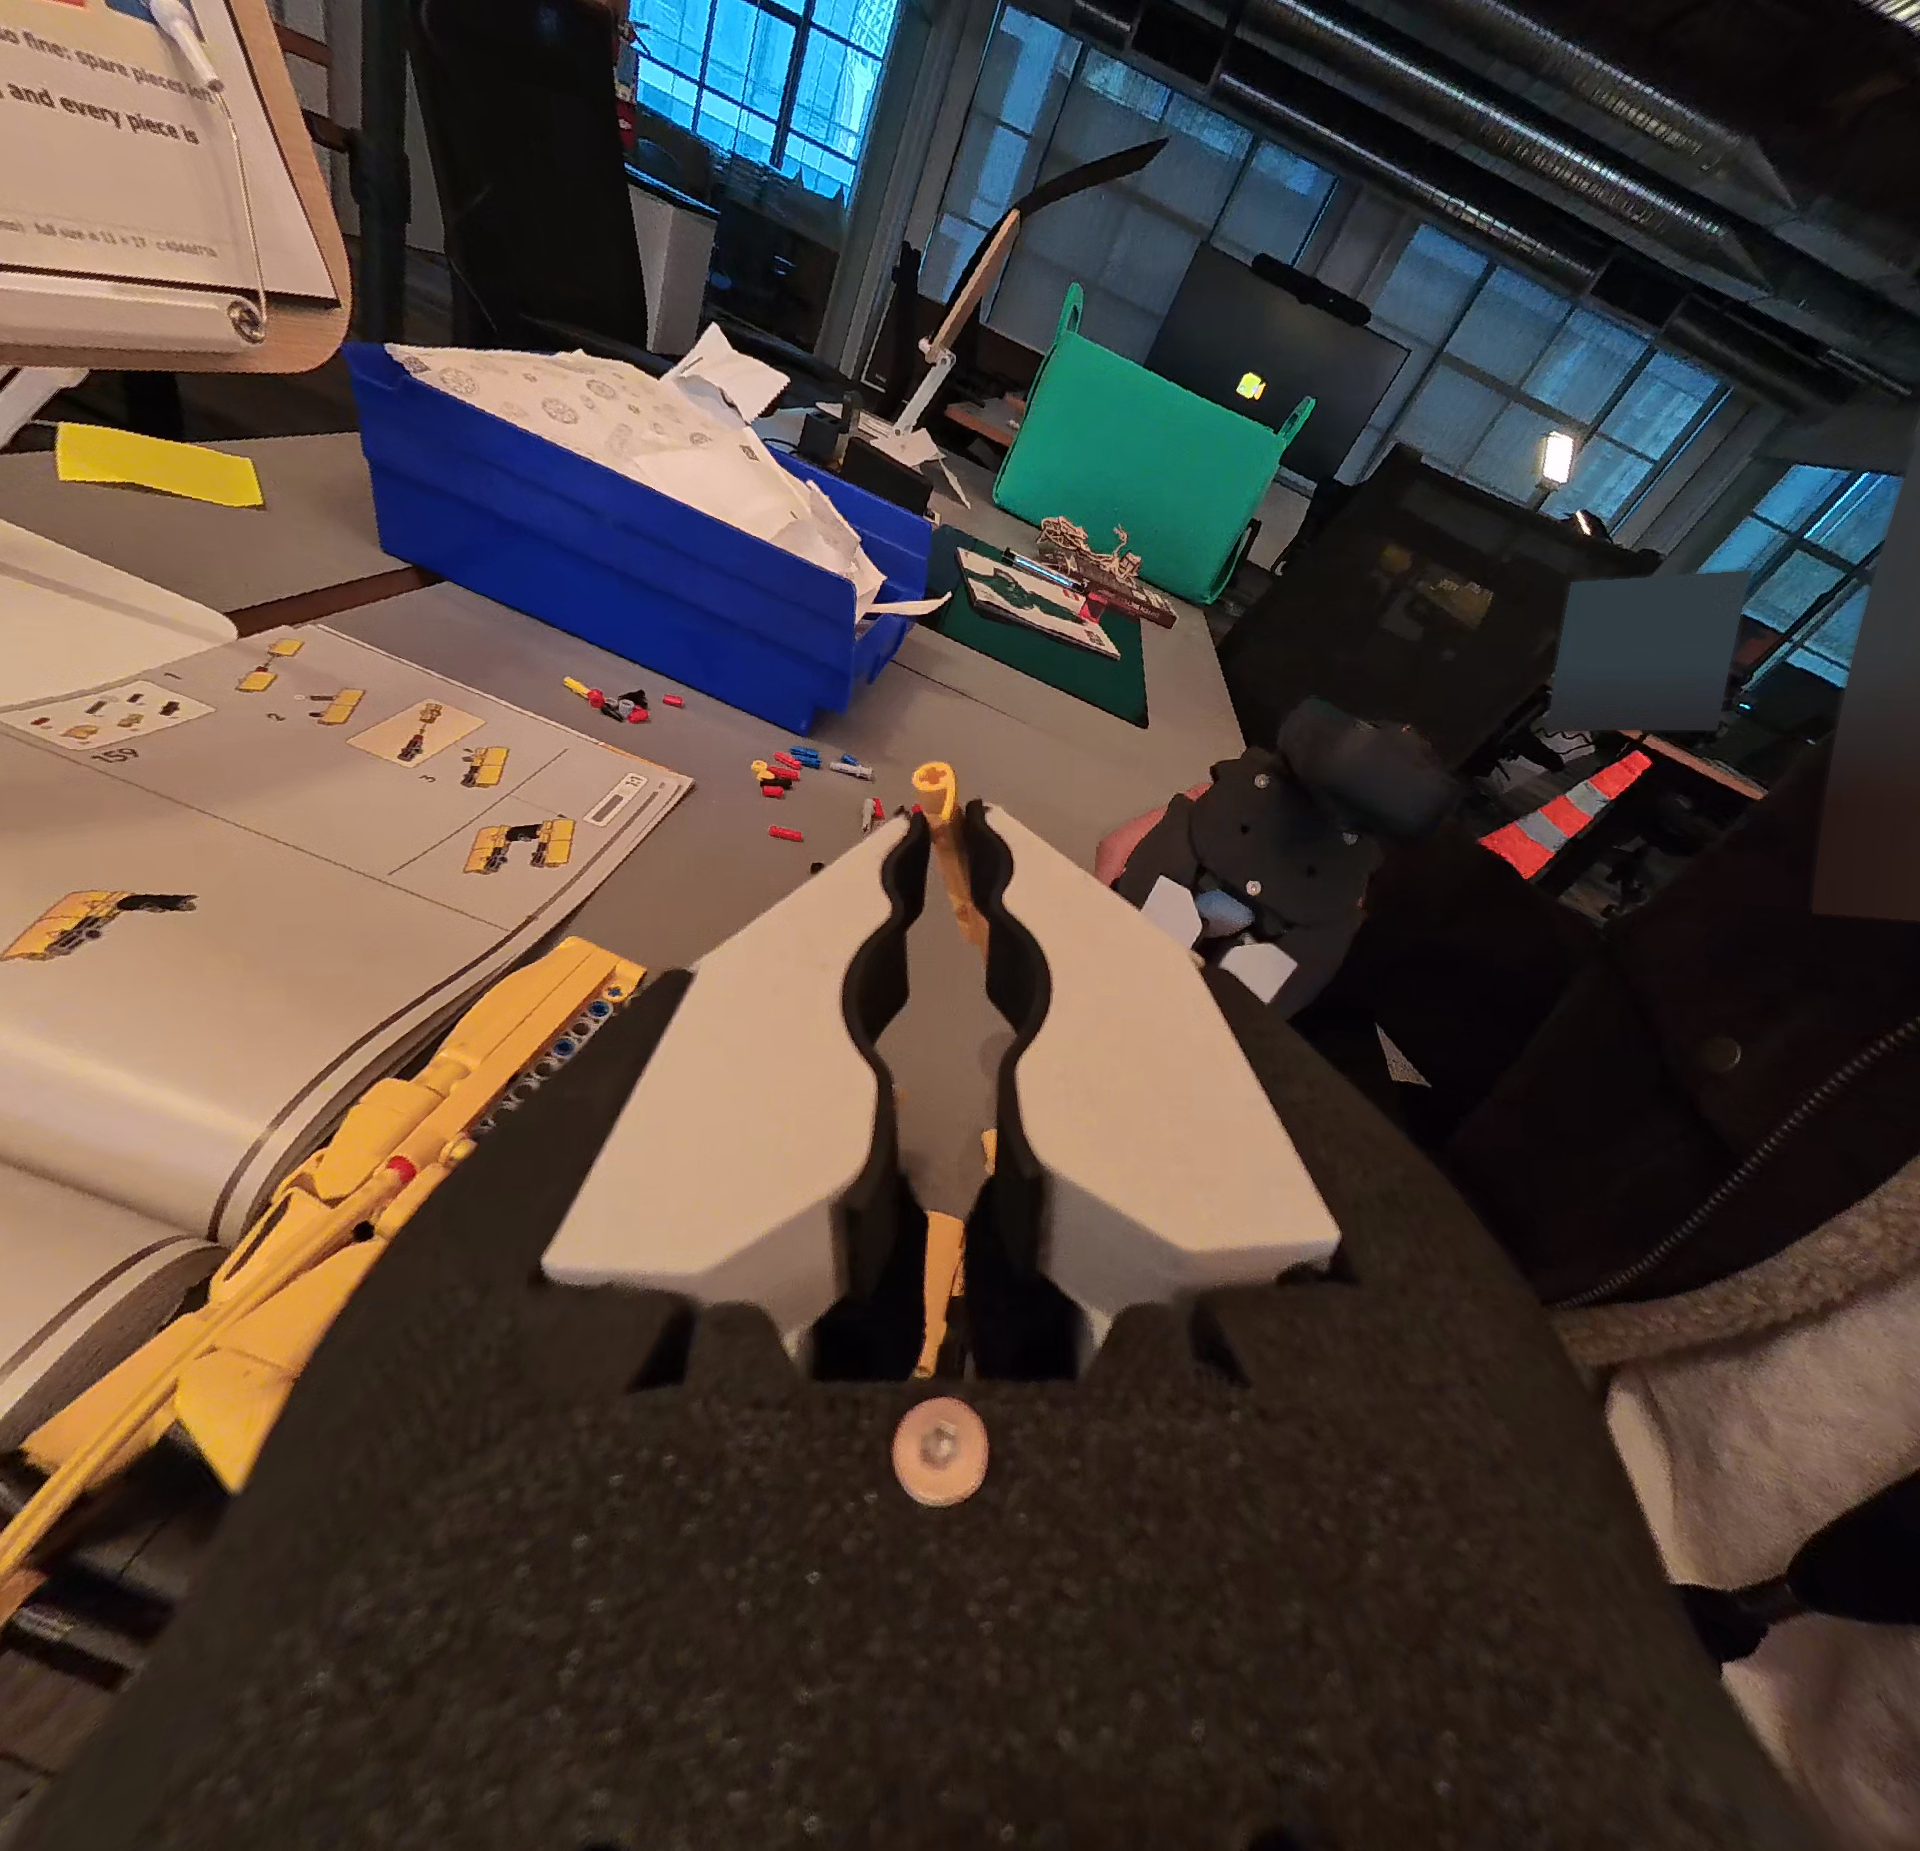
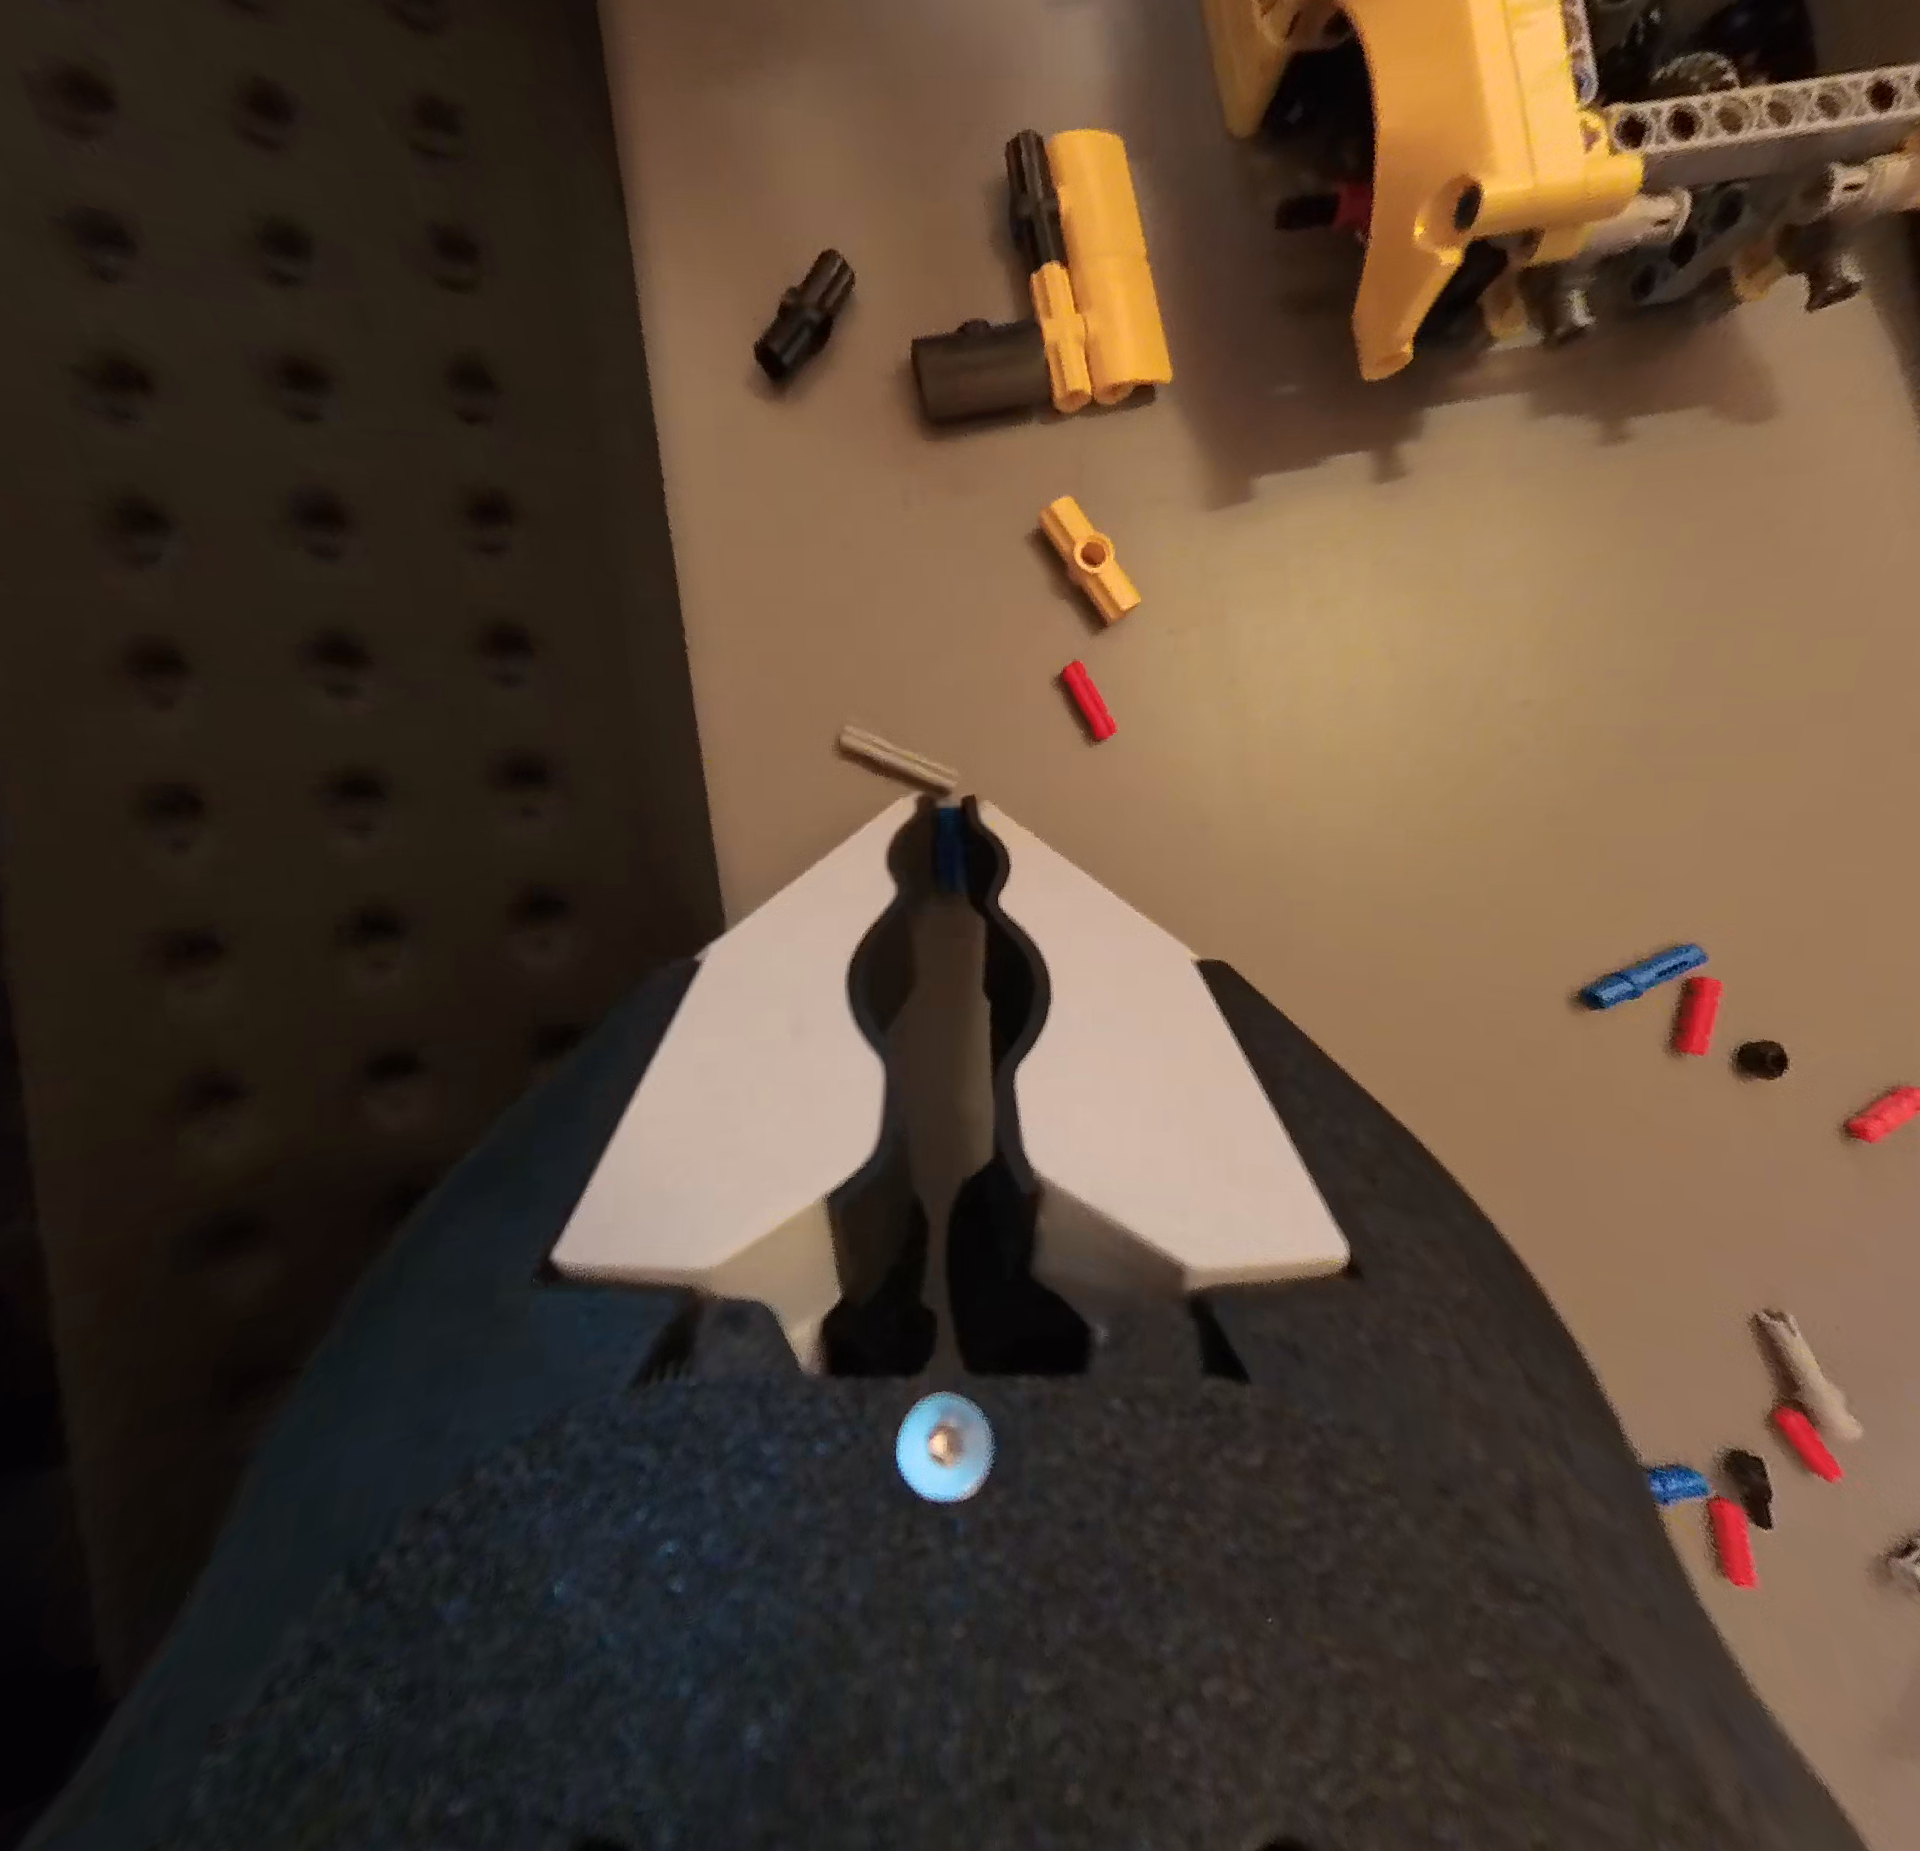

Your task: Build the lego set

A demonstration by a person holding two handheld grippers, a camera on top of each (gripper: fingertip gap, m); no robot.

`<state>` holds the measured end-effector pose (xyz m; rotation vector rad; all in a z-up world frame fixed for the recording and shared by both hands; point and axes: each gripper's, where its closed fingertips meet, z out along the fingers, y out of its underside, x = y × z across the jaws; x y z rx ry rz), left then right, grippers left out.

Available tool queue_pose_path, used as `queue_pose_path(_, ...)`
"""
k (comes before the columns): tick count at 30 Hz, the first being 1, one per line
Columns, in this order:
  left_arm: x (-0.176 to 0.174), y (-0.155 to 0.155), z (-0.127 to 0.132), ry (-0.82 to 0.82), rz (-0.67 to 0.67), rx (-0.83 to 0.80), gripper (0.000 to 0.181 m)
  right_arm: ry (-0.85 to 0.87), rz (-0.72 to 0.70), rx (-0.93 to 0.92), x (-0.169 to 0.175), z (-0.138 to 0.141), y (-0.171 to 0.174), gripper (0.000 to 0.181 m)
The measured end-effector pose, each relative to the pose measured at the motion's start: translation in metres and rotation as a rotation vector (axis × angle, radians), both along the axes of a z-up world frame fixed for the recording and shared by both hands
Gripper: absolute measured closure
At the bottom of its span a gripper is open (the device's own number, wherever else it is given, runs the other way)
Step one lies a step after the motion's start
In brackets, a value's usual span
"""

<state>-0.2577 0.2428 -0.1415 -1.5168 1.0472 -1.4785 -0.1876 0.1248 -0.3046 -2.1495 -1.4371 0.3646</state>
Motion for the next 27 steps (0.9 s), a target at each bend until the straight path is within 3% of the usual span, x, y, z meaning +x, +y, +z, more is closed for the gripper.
queue_pose_path(3,0.001,-0.004,0.001,-0.009,-0.016,-0.006,0.174,-0.024,-0.047,0.013,0.008,0.004,0.008,0.177)
queue_pose_path(6,0.004,-0.016,0.009,-0.073,-0.076,-0.050,0.174,0.194,-0.146,0.126,0.000,0.049,0.035,0.177)
queue_pose_path(8,0.006,-0.027,0.017,-0.159,-0.139,-0.124,0.175,0.499,-0.230,0.265,-0.017,0.109,0.058,0.177)
queue_pose_path(10,0.007,-0.036,0.026,-0.254,-0.196,-0.202,0.175,0.963,-0.304,0.369,-0.030,0.182,0.072,0.177)
queue_pose_path(12,0.009,-0.042,0.030,-0.326,-0.227,-0.258,0.175,1.333,-0.327,0.308,-0.037,0.219,0.079,0.178)
queue_pose_path(14,0.011,-0.048,0.031,-0.365,-0.244,-0.299,0.175,1.477,-0.308,0.173,-0.054,0.222,0.081,0.177)
queue_pose_path(16,0.014,-0.049,0.029,-0.367,-0.240,-0.322,0.175,1.546,-0.331,0.158,-0.059,0.221,0.082,0.178)
queue_pose_path(27,0.010,-0.048,0.036,-0.395,-0.246,-0.341,0.175,1.528,-0.348,0.154,-0.067,0.213,0.081,0.178)
